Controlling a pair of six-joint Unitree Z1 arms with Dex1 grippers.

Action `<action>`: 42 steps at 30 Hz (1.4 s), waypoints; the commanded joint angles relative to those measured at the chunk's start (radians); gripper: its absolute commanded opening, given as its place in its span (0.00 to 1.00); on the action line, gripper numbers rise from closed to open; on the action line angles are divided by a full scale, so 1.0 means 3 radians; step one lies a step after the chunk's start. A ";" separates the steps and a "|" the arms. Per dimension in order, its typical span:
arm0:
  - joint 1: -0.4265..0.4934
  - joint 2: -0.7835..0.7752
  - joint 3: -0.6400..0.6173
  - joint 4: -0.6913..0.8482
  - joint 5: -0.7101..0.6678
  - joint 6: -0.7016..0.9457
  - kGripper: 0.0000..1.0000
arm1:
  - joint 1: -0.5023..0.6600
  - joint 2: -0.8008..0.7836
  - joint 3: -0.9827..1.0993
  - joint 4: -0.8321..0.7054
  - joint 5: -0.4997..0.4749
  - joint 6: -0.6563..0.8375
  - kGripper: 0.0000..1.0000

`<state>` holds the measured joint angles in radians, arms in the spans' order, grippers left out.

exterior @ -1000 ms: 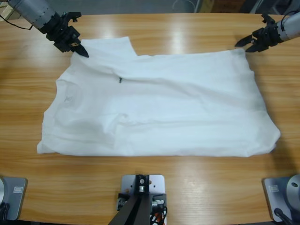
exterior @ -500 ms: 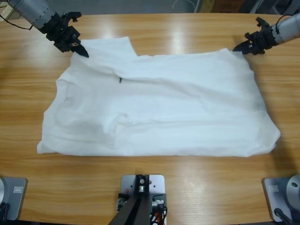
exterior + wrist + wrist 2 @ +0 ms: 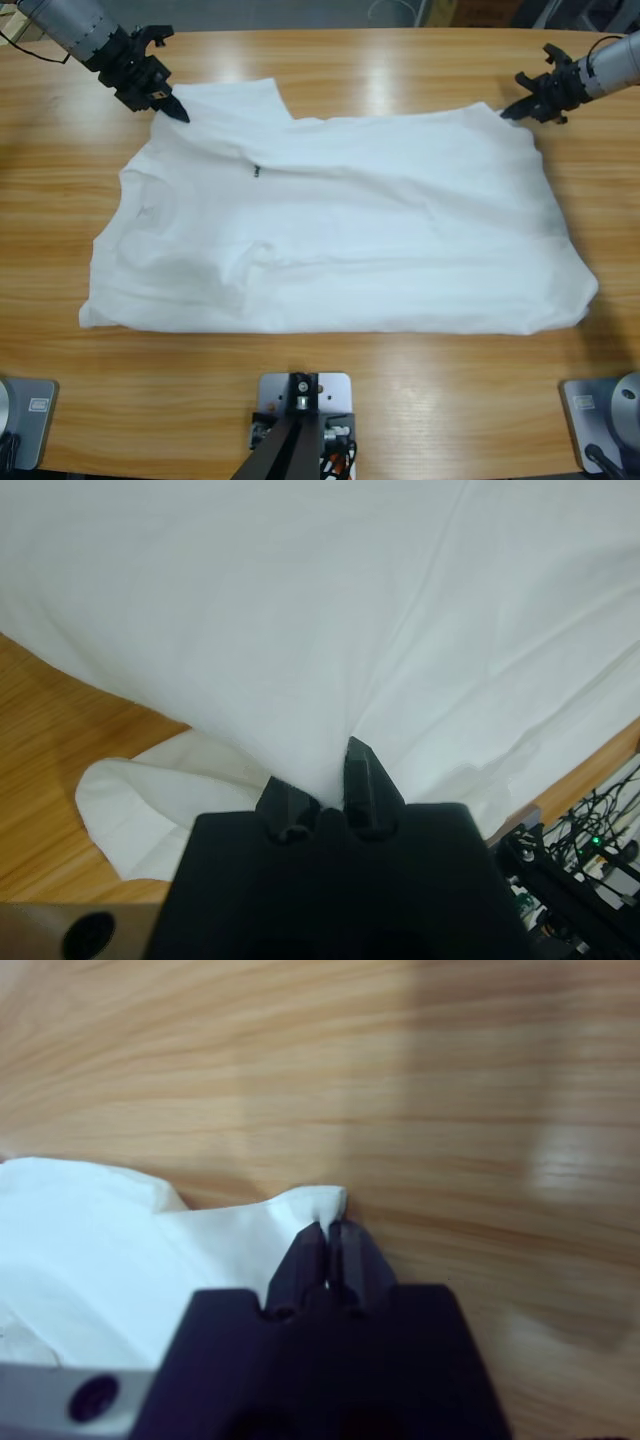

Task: Fold clothes

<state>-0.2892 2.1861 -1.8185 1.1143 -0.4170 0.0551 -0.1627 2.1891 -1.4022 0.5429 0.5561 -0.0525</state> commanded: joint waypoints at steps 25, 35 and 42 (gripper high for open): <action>0.0012 -0.0316 0.0238 -0.0038 -0.0093 0.0036 0.00 | 0.0016 -0.1171 -0.0036 0.0874 -0.0156 -0.0106 0.00; 0.0023 -0.0453 0.0344 -0.0002 -0.0093 0.0044 0.00 | 0.0016 -0.1460 0.0200 0.0880 -0.0172 -0.0117 0.00; 0.0032 -0.0515 0.0495 -0.0002 -0.0077 0.0052 0.00 | 0.0016 -0.1662 0.0379 0.0880 -0.0245 -0.0117 0.00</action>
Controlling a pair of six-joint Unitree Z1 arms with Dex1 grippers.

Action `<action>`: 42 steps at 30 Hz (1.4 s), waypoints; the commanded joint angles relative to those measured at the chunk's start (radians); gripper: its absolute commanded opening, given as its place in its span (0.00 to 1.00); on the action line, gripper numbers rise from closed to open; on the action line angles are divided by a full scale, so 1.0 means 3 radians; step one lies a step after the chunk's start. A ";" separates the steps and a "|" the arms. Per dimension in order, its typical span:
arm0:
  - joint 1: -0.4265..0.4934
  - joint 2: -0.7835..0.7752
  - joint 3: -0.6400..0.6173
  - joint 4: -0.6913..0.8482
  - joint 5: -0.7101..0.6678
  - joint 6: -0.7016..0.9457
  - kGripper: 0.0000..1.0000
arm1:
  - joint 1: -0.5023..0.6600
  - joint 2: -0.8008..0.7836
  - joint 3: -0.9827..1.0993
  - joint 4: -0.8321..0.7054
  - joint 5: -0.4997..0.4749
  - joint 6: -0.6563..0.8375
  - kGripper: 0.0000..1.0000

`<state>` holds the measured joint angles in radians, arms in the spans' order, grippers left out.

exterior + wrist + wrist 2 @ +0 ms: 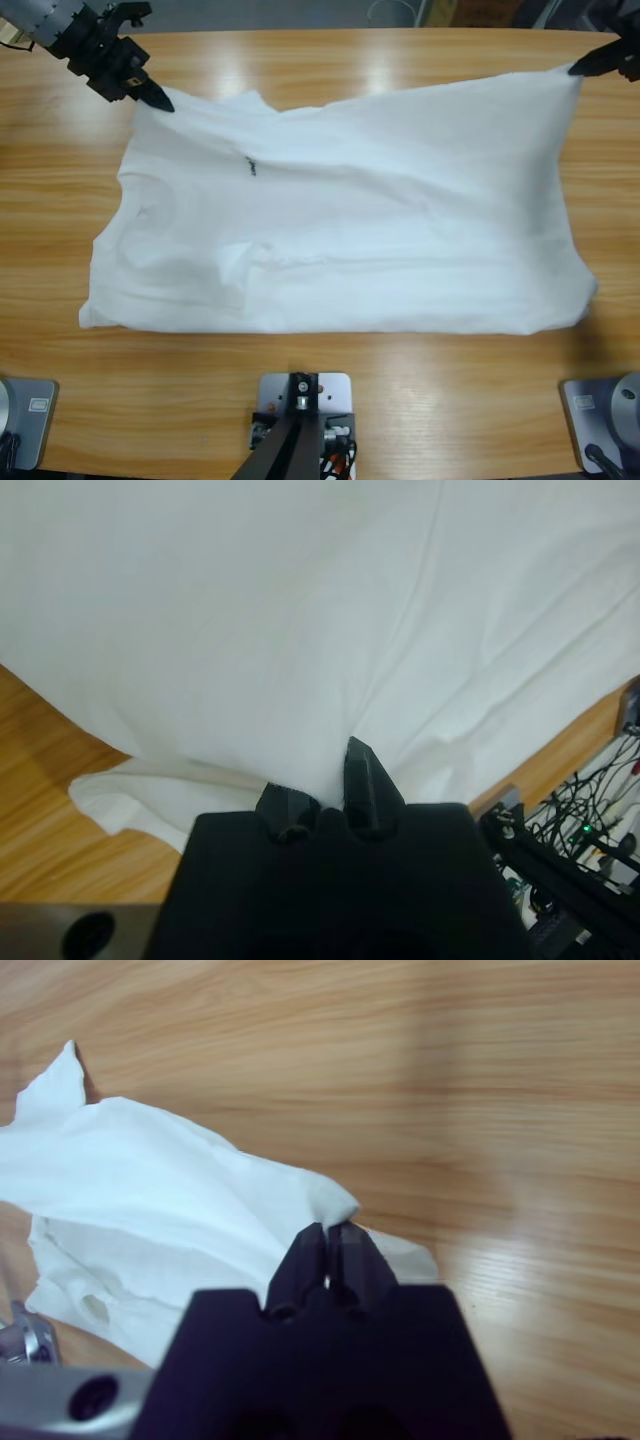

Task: Fold clothes

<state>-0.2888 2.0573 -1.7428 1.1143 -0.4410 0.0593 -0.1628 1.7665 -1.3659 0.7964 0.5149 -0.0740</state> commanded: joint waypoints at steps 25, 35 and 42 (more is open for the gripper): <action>0.0032 -0.0046 0.0284 -0.0002 0.0023 0.0037 0.00 | 0.0006 -0.1079 0.0739 0.0339 -0.0285 0.0038 0.00; 0.0000 -0.0175 0.0448 -0.0002 0.0023 0.0023 0.00 | 0.0006 -0.1360 0.0754 0.0578 -0.0256 0.0047 0.00; -0.0109 -0.0229 0.0467 -0.0002 0.0028 -0.0025 0.00 | 0.0006 -0.1544 0.0921 0.0720 -0.0141 0.0084 0.00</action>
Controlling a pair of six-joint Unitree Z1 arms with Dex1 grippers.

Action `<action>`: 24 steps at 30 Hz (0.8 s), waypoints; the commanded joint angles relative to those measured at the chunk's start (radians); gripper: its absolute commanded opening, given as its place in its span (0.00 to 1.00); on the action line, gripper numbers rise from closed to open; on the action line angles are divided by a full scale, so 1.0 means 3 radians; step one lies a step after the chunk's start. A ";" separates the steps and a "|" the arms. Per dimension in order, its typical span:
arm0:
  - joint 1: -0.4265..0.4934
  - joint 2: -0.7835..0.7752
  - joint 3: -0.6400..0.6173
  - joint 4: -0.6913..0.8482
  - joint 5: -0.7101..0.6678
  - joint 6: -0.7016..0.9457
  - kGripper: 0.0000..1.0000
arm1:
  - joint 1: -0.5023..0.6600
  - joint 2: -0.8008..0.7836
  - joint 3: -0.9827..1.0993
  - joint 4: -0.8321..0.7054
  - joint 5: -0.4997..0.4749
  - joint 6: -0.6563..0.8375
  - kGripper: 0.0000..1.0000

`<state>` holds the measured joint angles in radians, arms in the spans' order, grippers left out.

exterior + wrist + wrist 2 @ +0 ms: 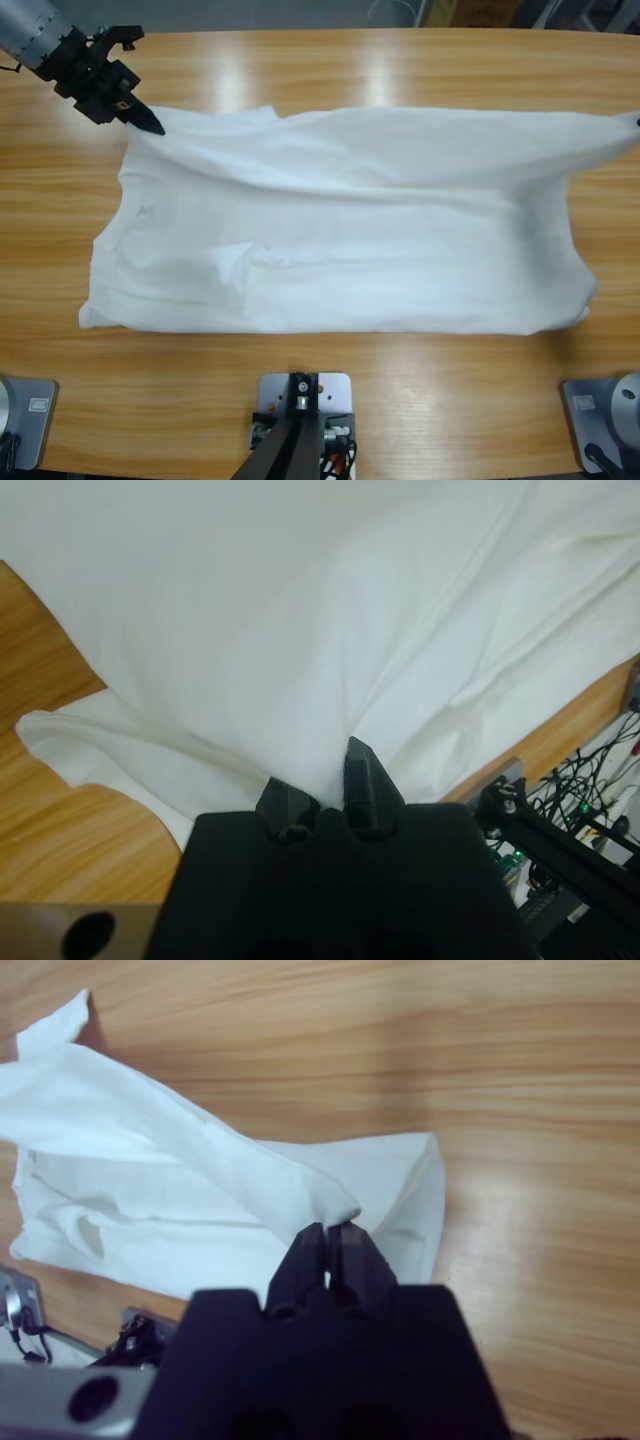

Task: Fold clothes

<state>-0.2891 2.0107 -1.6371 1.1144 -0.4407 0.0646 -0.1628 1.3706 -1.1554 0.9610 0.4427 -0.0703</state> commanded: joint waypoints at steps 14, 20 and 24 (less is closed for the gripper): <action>-0.0203 -0.0137 0.0184 0.0008 0.0057 -0.0123 0.00 | 0.0006 0.0516 0.0079 0.0483 0.0203 0.0334 0.00; -0.0204 -0.0118 0.0215 0.0013 0.0057 -0.0123 0.00 | 0.0006 0.0907 0.0071 0.0491 0.0207 0.0325 0.00; -0.0202 -0.0111 0.0217 0.0019 0.0058 -0.0123 0.00 | 0.0006 0.1186 0.0031 0.0545 0.0216 0.0316 0.00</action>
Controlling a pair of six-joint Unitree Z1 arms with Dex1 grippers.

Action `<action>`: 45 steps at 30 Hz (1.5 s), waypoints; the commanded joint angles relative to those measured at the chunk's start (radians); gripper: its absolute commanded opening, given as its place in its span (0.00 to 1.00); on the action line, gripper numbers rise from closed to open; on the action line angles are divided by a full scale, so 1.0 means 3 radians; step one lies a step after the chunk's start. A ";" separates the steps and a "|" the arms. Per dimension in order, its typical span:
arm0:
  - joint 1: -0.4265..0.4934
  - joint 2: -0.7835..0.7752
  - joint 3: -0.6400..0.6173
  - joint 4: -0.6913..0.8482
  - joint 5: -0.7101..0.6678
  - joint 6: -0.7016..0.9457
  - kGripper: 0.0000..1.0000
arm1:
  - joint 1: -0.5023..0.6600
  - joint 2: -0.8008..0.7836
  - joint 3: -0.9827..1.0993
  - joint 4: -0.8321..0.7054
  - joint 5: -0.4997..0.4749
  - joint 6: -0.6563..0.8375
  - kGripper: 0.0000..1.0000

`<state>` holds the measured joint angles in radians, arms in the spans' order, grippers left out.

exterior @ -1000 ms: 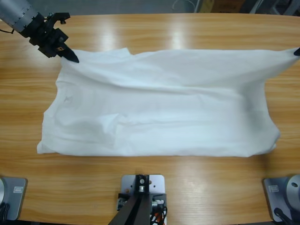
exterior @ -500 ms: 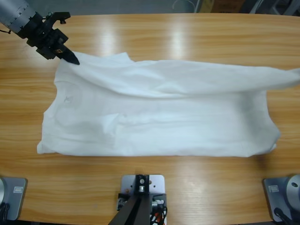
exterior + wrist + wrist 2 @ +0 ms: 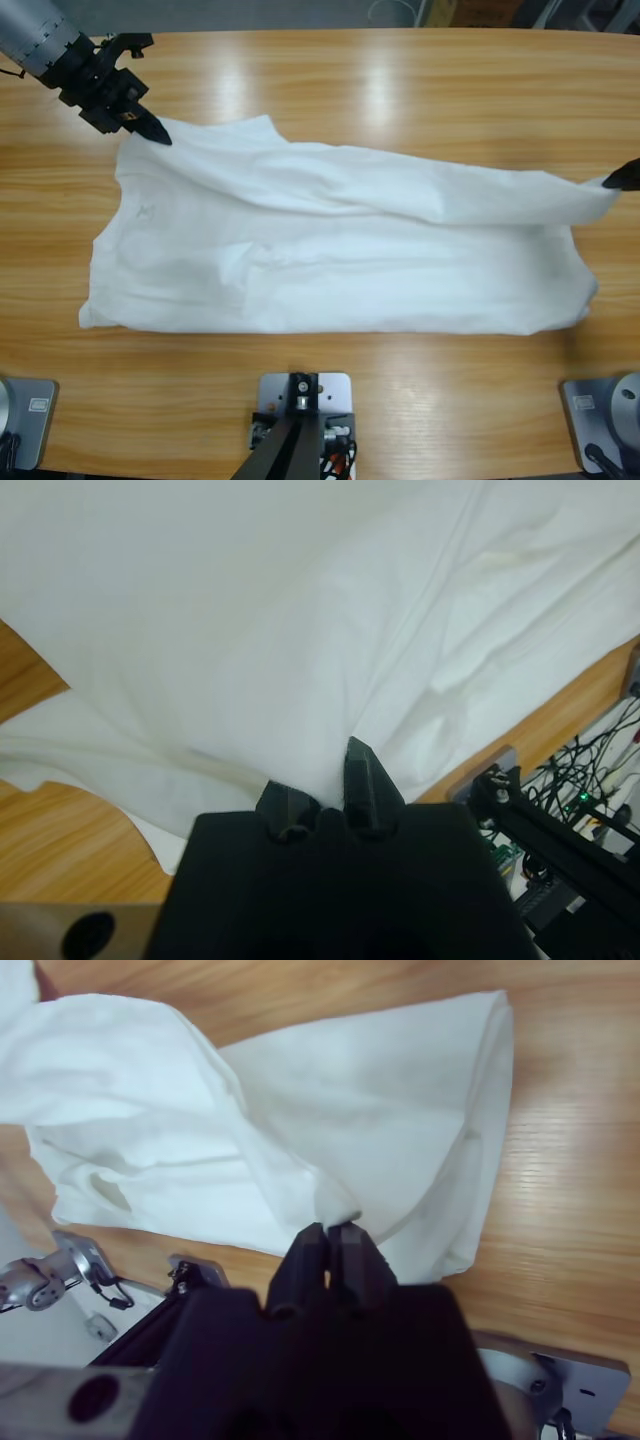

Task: Fold clothes

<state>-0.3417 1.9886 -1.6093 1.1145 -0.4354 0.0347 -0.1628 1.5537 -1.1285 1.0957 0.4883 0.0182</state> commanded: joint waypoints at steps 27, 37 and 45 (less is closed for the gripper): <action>-0.0010 -0.0072 0.0691 -0.0127 0.0126 -0.0091 0.77 | 0.0006 0.0333 -0.0245 0.0279 -0.0208 0.0210 1.00; 0.0106 -0.0145 0.0742 -0.0406 0.0070 -0.0193 0.77 | 0.0275 0.0176 0.0045 -0.0200 -0.0145 0.0067 1.00; 0.0162 0.0222 0.0700 -0.0592 0.0040 -0.0201 0.77 | 0.0277 0.0172 0.0064 -0.0208 -0.0145 0.0031 1.00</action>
<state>-0.3107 1.9543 -1.4202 0.9751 -0.4150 -0.0172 -0.0898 1.6171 -1.1420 1.0441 0.4319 0.0429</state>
